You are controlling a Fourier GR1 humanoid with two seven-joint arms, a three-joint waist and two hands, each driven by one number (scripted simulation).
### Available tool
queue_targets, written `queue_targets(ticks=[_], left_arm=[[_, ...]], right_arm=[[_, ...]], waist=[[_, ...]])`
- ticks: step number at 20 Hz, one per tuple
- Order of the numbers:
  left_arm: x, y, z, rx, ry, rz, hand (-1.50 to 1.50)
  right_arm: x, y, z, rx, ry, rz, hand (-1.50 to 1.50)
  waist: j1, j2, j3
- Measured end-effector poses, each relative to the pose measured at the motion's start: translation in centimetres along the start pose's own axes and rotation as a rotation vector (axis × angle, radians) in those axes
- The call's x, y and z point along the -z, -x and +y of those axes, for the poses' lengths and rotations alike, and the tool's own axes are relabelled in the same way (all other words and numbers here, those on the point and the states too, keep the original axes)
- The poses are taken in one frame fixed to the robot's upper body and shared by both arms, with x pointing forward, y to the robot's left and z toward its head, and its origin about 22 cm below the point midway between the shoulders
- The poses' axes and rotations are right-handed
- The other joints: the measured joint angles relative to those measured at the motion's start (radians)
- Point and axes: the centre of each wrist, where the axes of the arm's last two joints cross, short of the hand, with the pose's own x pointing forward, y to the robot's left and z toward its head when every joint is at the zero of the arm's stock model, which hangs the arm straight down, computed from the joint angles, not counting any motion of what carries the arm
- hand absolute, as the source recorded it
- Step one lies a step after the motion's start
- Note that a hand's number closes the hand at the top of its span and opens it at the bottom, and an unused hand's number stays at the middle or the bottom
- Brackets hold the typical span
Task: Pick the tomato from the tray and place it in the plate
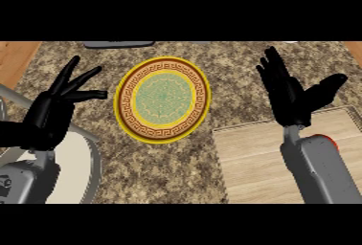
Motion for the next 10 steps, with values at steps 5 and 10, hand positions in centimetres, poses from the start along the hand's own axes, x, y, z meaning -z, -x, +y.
queue_targets(ticks=[5,10], left_arm=[[0.0,1.0,-1.0,0.096,-0.003,0.043,0.00],[0.1,1.1,-1.5,0.154,0.003,0.069,0.00]], right_arm=[[-0.1,-2.2,-1.3,0.009,0.052,-0.026,-1.50],[-0.6,-3.5,-4.0,-0.507,-0.003,-0.056,-1.50]], waist=[[0.001,0.003,-0.027],[0.008,0.003,-0.045]])
